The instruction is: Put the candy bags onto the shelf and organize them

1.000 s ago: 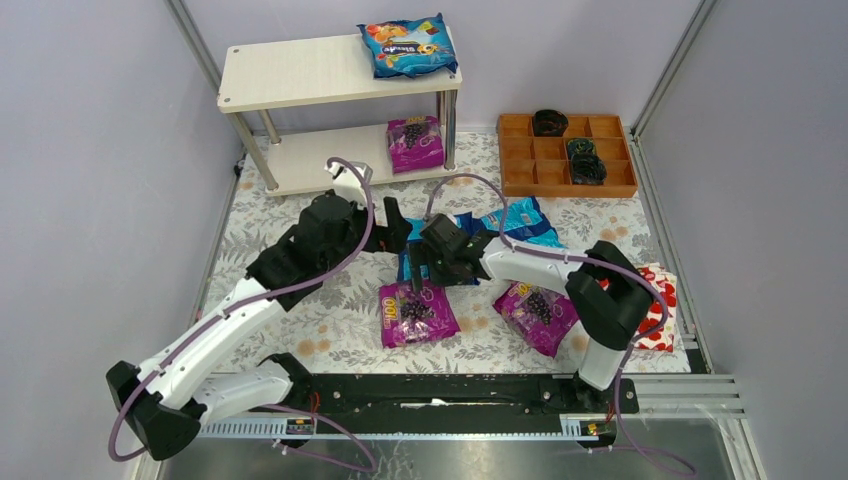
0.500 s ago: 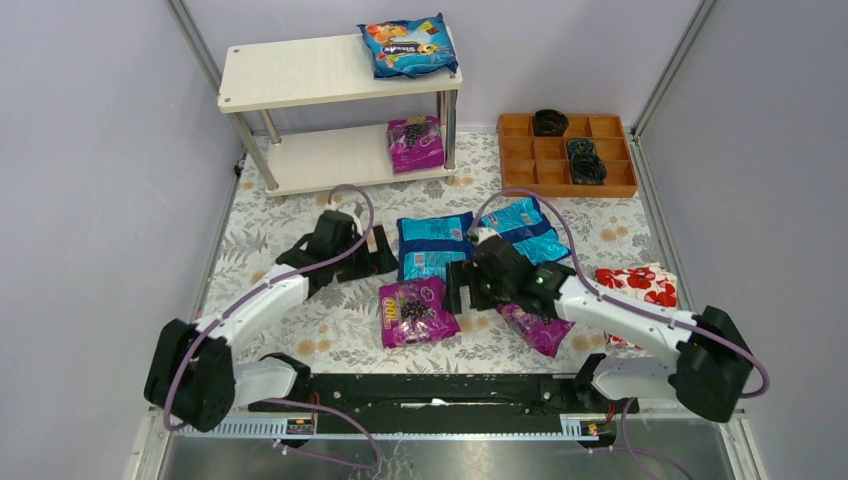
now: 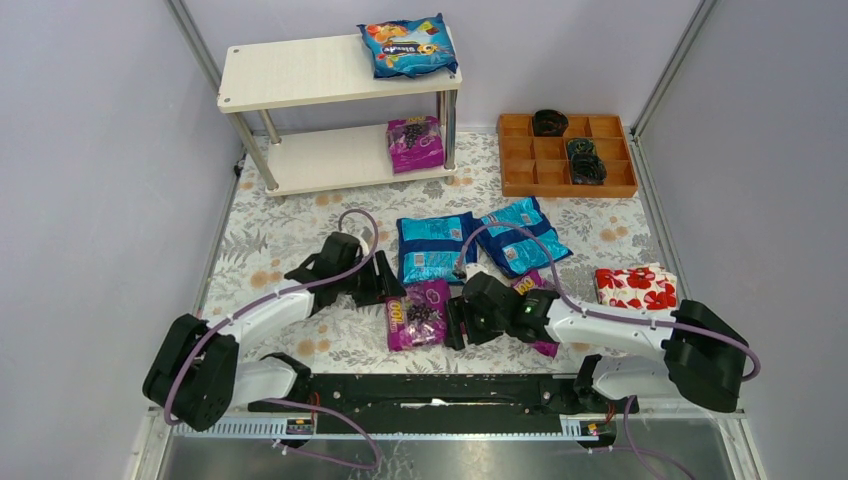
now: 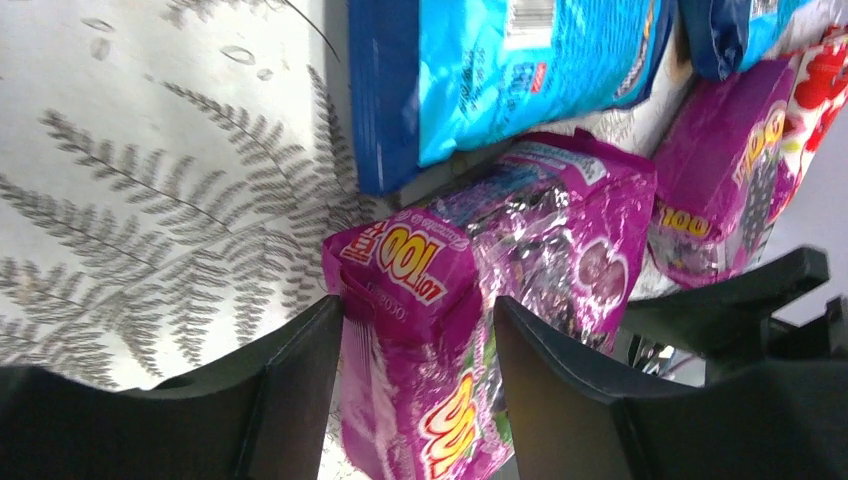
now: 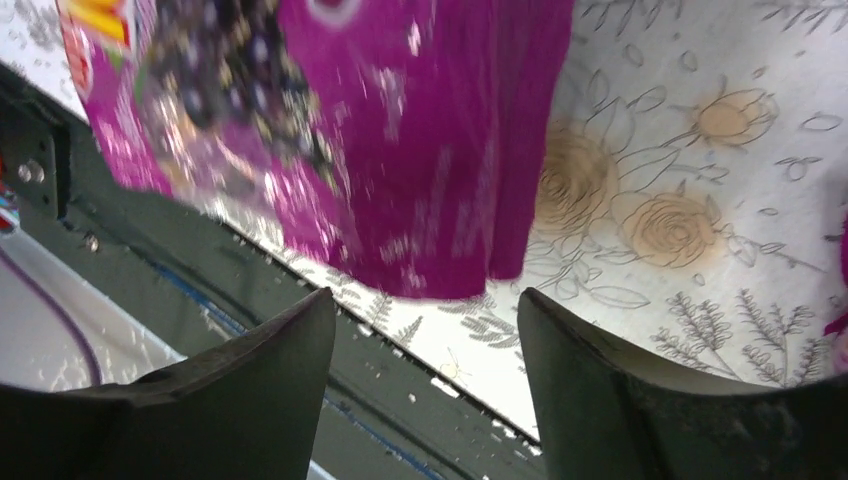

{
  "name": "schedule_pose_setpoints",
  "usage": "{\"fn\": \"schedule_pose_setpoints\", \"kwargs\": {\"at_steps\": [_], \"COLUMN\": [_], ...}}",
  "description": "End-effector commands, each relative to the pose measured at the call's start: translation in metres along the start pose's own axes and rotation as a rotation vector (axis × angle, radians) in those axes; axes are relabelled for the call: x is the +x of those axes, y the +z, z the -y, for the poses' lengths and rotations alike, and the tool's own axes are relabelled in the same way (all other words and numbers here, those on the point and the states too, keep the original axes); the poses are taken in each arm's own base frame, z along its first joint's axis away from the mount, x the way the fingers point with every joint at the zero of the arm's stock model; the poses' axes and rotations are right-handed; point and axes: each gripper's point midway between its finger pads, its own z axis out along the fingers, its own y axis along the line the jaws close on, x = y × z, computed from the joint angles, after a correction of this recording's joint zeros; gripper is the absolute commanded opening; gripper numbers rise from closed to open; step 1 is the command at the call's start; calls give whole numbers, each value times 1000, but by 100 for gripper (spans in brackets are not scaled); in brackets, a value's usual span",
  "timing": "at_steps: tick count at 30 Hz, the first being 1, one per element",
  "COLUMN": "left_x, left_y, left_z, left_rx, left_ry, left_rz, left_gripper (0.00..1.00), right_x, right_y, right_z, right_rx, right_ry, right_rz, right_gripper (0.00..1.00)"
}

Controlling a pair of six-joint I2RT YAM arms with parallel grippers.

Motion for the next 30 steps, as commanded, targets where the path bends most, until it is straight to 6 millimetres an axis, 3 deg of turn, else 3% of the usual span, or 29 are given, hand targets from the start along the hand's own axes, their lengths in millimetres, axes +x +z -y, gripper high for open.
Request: {"fn": "schedule_pose_setpoints", "kwargs": {"at_steps": [1,4,11,17,19,22,24,27,28,30], "left_x": [10,25,56,68,67,56,42,18,9,-9], "left_y": [-2,0,8,15,12,6,1,-12,-16,-24], "left_z": [26,27,47,79,80,73,62,47,42,29], "left_rx": [97,94,172,252,251,198,122,61,52,46], "left_ry": [3,-4,-7,38,51,88,115,108,92,49], "left_rz": [-11,-42,-109,-154,-143,-88,-19,57,70,81], "left_gripper": [59,55,49,45,46,52,64,81,83,86], "right_x": [-37,-62,-104,-126,-129,-125,-118,-104,-94,-84], "right_y": [5,-1,-11,-29,-41,-55,-59,-66,-67,-69], "right_z": [12,24,79,99,99,85,65,15,-7,-30], "right_rx": [101,169,301,481,505,435,344,213,155,89], "right_ry": [14,34,61,-60,-71,-95,-130,-305,-374,-438], "right_rz": [177,263,303,272,270,258,253,288,294,316], "right_gripper": [68,64,66,74,84,96,98,100,100,100]}}
